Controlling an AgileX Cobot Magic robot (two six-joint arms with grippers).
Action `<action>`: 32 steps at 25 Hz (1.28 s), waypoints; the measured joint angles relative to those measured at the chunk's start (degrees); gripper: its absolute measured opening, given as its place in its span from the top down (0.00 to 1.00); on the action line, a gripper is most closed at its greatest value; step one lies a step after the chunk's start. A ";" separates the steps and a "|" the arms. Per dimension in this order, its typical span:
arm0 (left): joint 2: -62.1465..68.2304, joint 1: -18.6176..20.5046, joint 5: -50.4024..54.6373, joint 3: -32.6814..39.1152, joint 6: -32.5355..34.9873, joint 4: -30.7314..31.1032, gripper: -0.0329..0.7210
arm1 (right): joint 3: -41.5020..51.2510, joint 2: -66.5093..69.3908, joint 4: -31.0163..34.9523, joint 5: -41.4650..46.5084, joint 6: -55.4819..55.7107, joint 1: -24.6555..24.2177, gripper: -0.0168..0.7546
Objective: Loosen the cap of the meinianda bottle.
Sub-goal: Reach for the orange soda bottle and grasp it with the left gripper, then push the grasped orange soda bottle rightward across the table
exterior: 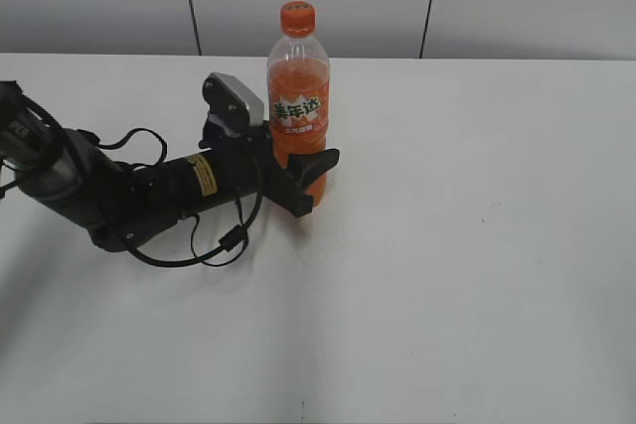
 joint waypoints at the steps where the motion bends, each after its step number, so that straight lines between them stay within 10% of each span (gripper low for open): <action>1: 0.00 0.00 0.00 -0.02 -0.05 0.18 0.43 | 0.00 0.00 0.00 0.00 0.00 0.00 0.22; 11: 0.50 0.83 -2.80 -0.02 -0.18 3.23 0.43 | 0.00 0.00 0.00 0.00 0.00 0.00 0.22; 23: -4.85 12.71 -4.95 0.03 -5.75 34.13 0.43 | 0.00 0.00 0.00 0.00 0.00 0.00 0.22; 32: -5.25 8.46 -4.94 0.03 -9.70 37.39 0.43 | 0.00 0.00 0.00 0.00 0.00 0.00 0.22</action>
